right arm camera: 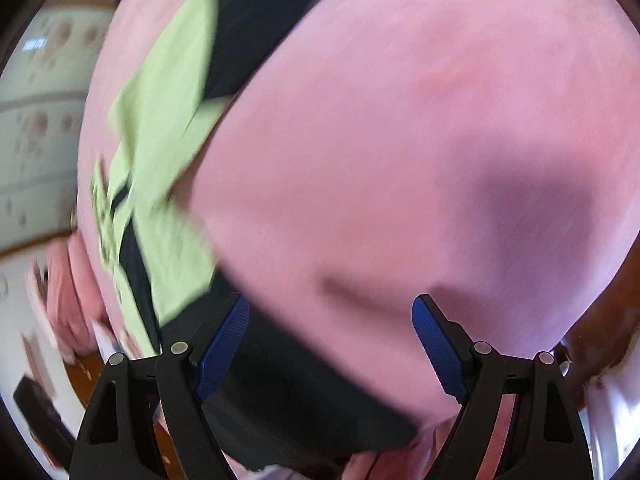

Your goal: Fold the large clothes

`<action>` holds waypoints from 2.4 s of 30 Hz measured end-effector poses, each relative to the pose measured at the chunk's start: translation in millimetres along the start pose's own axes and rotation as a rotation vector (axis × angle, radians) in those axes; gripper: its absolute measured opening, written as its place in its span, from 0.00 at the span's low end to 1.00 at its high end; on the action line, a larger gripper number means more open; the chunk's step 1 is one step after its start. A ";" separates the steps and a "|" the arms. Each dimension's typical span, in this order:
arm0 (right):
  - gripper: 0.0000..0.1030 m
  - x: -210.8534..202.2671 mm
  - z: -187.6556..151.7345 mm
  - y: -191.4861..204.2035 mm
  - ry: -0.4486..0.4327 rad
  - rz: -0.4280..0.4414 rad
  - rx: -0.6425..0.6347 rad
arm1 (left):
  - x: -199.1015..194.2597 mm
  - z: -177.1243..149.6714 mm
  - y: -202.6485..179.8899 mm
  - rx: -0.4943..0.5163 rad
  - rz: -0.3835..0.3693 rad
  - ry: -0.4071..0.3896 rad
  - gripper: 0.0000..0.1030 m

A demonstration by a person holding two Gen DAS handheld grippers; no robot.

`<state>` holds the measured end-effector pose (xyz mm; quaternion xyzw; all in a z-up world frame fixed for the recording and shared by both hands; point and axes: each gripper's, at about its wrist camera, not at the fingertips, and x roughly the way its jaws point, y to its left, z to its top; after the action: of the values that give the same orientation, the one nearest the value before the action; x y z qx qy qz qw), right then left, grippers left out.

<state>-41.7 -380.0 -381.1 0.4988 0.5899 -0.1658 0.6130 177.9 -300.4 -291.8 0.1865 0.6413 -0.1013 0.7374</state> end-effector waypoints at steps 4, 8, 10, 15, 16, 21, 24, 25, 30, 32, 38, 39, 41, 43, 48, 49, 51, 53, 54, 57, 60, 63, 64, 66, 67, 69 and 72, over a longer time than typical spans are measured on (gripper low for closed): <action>0.83 -30.9 75.0 -41.1 -0.164 0.054 0.079 | -3.3 30.2 -53.9 0.053 -0.005 -0.034 0.76; 0.83 -49.6 142.7 -57.8 -0.267 0.110 0.108 | 3.2 48.3 -86.6 0.105 0.009 -0.023 0.76; 0.83 -56.9 175.8 -62.5 -0.305 0.141 0.170 | 8.6 51.9 -93.3 0.122 0.015 -0.008 0.76; 0.81 -68.4 235.5 -54.4 -0.427 0.145 0.234 | 24.1 46.0 -78.9 0.127 0.081 0.028 0.76; 0.80 -70.0 244.3 -49.7 -0.447 0.135 0.220 | 26.1 44.1 -73.7 0.118 0.085 0.035 0.76; 0.41 -79.1 285.4 -25.4 -0.554 0.033 0.138 | 30.1 30.2 -45.0 0.087 0.111 0.070 0.76; 0.21 -80.9 290.7 -10.5 -0.582 -0.012 0.121 | 31.8 22.0 -23.1 0.061 0.131 0.070 0.76; 0.12 -84.3 290.8 -8.3 -0.596 0.002 0.117 | 32.4 20.3 -17.7 0.053 0.127 0.071 0.76; 0.11 -113.4 271.7 22.0 -0.646 0.022 0.050 | 31.2 8.0 20.5 -0.054 0.084 0.038 0.76; 0.10 -132.0 257.8 31.9 -0.691 0.021 0.000 | 30.5 2.5 38.2 -0.097 0.030 0.043 0.76; 0.10 -181.3 189.8 138.7 -0.877 0.042 -0.237 | 21.4 -21.9 106.3 -0.178 -0.127 0.035 0.76; 0.09 -185.0 177.0 162.9 -0.905 0.046 -0.283 | 22.3 -25.0 115.6 -0.179 -0.141 0.042 0.76; 0.09 -184.9 143.1 215.8 -0.963 0.061 -0.402 | 20.5 -35.5 155.1 -0.193 -0.156 0.053 0.76; 0.09 -175.3 108.2 268.2 -1.003 0.070 -0.527 | 13.0 -41.5 193.2 -0.228 -0.132 0.033 0.76; 0.09 -109.6 41.6 378.8 -0.984 0.121 -0.745 | -2.7 -54.1 283.9 -0.270 -0.110 -0.033 0.76; 0.09 -87.5 30.3 401.2 -0.956 0.126 -0.773 | -4.1 -59.3 306.8 -0.282 -0.085 -0.045 0.76; 0.09 -45.2 14.9 434.0 -0.892 0.124 -0.807 | -2.1 -67.3 339.6 -0.310 -0.051 -0.045 0.76; 0.09 1.2 4.4 461.6 -0.797 0.103 -0.829 | 4.0 -74.8 366.1 -0.341 -0.039 -0.024 0.76; 0.10 28.2 -1.7 475.1 -0.735 0.066 -0.855 | 7.1 -80.1 379.1 -0.357 -0.038 -0.010 0.76; 0.10 94.5 -19.7 500.5 -0.630 -0.047 -0.976 | 18.5 -97.0 409.7 -0.415 -0.059 0.014 0.76; 0.11 147.0 -34.3 512.3 -0.525 -0.095 -1.054 | 33.3 -104.5 415.6 -0.425 -0.095 0.056 0.76; 0.32 179.9 -30.7 521.9 -0.407 -0.165 -1.100 | 45.9 -105.5 413.7 -0.407 -0.092 0.085 0.76; 0.45 185.5 -40.3 511.3 -0.376 -0.173 -1.100 | 48.7 -103.8 412.6 -0.400 -0.088 0.088 0.76; 0.59 186.9 -38.8 504.6 -0.363 -0.149 -1.088 | 50.1 -95.7 405.5 -0.399 -0.096 0.084 0.76; 0.67 183.0 -37.1 503.1 -0.379 -0.154 -1.090 | 51.6 -91.3 403.1 -0.407 -0.115 0.075 0.76; 0.77 176.7 -52.5 487.8 -0.411 -0.175 -1.099 | 57.6 -78.3 393.0 -0.415 -0.141 0.069 0.76; 0.80 147.4 -54.2 443.3 -0.430 -0.186 -1.071 | 65.9 -57.4 374.1 -0.418 -0.165 0.052 0.76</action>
<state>315.8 -81.1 -317.3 0.0204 0.4950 0.0048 0.8686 281.5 69.2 -308.5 -0.0212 0.6803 -0.0213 0.7323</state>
